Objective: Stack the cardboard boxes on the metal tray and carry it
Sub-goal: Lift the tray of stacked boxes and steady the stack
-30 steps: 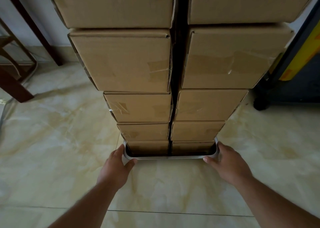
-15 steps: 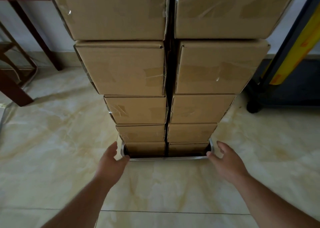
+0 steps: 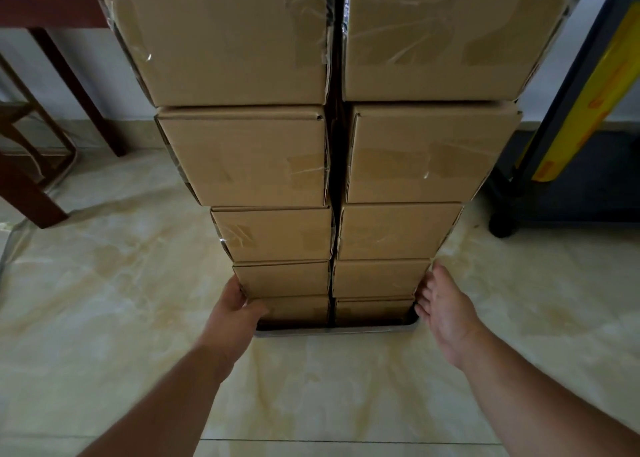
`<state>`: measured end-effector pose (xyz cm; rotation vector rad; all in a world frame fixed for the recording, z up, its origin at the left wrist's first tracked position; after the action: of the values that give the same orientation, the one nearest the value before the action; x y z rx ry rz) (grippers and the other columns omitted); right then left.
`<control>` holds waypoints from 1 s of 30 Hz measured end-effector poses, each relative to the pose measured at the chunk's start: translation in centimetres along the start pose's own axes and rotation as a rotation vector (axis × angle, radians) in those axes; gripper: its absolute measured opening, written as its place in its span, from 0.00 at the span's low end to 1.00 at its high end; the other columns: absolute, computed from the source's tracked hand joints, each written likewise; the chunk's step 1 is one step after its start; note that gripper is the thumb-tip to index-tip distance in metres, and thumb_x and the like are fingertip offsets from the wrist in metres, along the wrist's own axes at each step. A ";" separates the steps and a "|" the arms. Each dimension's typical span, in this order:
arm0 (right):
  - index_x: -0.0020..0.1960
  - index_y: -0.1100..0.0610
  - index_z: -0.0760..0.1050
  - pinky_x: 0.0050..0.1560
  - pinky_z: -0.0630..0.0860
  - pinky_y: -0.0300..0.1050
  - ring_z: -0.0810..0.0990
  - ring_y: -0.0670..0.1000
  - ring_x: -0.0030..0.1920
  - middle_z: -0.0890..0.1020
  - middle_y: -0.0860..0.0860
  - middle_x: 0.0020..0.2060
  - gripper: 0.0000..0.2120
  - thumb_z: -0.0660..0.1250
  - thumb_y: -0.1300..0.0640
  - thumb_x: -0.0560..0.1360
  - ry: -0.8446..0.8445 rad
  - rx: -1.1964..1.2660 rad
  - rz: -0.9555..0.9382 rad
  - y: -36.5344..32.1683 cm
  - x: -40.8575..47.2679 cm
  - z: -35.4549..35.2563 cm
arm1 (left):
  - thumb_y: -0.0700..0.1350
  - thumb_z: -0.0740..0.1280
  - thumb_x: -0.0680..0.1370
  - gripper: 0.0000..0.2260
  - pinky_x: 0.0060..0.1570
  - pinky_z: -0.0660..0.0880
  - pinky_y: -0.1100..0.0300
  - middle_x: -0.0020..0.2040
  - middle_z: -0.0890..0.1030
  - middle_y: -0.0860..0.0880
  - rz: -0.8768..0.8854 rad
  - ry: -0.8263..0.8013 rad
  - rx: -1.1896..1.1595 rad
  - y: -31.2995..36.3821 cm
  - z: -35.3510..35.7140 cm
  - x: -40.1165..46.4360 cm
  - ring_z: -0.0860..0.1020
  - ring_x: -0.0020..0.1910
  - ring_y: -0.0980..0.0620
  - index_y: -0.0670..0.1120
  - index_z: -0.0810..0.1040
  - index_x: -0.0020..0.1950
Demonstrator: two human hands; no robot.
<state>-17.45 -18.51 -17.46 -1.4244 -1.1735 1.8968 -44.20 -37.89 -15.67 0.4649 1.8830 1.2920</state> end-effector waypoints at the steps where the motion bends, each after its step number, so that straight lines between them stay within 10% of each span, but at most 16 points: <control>1: 0.76 0.51 0.71 0.75 0.63 0.46 0.74 0.47 0.69 0.78 0.46 0.68 0.31 0.52 0.34 0.83 -0.013 -0.005 0.005 0.0 0.0 0.1 | 0.32 0.65 0.77 0.26 0.63 0.72 0.56 0.62 0.84 0.58 0.002 -0.005 -0.002 0.0 0.1 0.0 0.79 0.63 0.58 0.57 0.76 0.69; 15: 0.77 0.52 0.70 0.67 0.66 0.44 0.74 0.48 0.65 0.77 0.48 0.68 0.32 0.52 0.33 0.82 0.009 0.013 0.015 -1.3 -1.2 0.2 | 0.39 0.70 0.75 0.25 0.55 0.73 0.63 0.62 0.83 0.58 0.025 -0.051 0.015 1.4 -0.2 -1.2 0.79 0.62 0.60 0.56 0.76 0.70; 20: 0.79 0.55 0.66 0.76 0.62 0.49 0.69 0.51 0.76 0.72 0.52 0.76 0.35 0.49 0.33 0.83 0.030 -0.015 -0.019 -2.7 -2.1 -0.5 | 0.52 0.71 0.63 0.43 0.76 0.66 0.46 0.74 0.76 0.57 0.031 -0.007 -0.090 1.9 -2.3 -1.7 0.71 0.75 0.55 0.55 0.69 0.80; 26: 0.80 0.54 0.66 0.76 0.64 0.51 0.69 0.52 0.77 0.70 0.52 0.77 0.37 0.51 0.30 0.81 0.044 -0.069 -0.073 -5.5 -2.4 -1.1 | 0.37 0.55 0.85 0.22 0.72 0.68 0.47 0.76 0.73 0.45 0.054 0.076 -0.277 2.8 -3.5 -1.2 0.71 0.76 0.46 0.46 0.67 0.80; 30: 0.75 0.53 0.72 0.75 0.66 0.56 0.75 0.52 0.68 0.77 0.52 0.71 0.34 0.54 0.31 0.81 0.106 -0.124 -0.099 -10.0 -2.4 -2.2 | 0.47 0.57 0.86 0.18 0.67 0.72 0.47 0.70 0.78 0.46 0.048 0.166 -0.307 7.7 -4.9 -0.1 0.77 0.68 0.47 0.44 0.73 0.75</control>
<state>-15.67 -14.53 -7.87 -1.4830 -1.3044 1.6866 -48.92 -37.80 -7.86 0.2493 1.7715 1.6622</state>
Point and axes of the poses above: each hand's wrist, its own x-axis towards the middle knuckle, its own z-axis out of the palm, y = z × x, the point moved 2 cm from there along x, towards the middle knuckle
